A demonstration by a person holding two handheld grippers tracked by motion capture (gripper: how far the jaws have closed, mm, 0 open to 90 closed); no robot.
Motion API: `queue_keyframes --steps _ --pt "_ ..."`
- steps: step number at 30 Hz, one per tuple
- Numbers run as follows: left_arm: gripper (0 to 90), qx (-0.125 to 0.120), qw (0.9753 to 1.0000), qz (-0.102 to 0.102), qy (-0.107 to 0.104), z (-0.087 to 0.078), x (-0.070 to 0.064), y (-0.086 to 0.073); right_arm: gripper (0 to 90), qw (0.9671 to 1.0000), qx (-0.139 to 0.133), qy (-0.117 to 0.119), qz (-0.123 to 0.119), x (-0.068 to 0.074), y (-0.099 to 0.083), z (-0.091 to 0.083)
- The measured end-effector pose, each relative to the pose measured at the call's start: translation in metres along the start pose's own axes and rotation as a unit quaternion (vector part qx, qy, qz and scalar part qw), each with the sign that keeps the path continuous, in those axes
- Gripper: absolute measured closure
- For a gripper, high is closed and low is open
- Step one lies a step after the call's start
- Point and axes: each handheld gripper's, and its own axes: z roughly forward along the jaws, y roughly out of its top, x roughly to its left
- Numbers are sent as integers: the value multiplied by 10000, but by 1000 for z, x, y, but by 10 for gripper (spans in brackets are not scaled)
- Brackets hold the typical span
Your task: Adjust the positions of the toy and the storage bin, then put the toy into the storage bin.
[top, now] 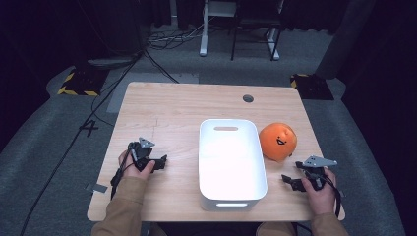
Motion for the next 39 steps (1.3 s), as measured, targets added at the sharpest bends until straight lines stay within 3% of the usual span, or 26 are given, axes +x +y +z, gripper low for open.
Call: queue_keyframes --steps 9,14,15,19,24,27,28,34,35,37,39 --pt "108 -7 10000 0 11 1 0 0 137 10000 2 -6 -26 0 0 0" --pt "87 -23 10000 36 -88 3 1 2 142 9999 -10 -143 80 2 1 1" --pt "78 6 9999 61 -106 4 1 3 149 9994 -21 -243 252 3 3 3" --pt "62 32 9998 114 -144 5 3 5 158 9993 -20 -260 252 3 3 3" --pt "61 24 9999 75 -109 8 5 8 258 9987 -88 -313 393 2 4 0" --pt "62 32 10000 58 -47 10 5 10 261 9982 -303 -287 438 1 8 -8" --pt "56 74 9999 69 -41 11 6 11 276 9969 -507 -283 528 1 13 -14" --pt "9 126 9999 80 -78 16 5 16 318 9955 -749 -258 523 0 23 -28" --pt "2 115 9999 99 -69 17 5 17 318 9934 -943 -302 574 2 28 -33" --pt "2 113 9999 95 -69 17 5 17 318 9917 -1059 -418 593 3 33 -38" --pt "2 114 9999 97 -69 17 5 17 327 9922 -1047 -411 540 4 38 -41"
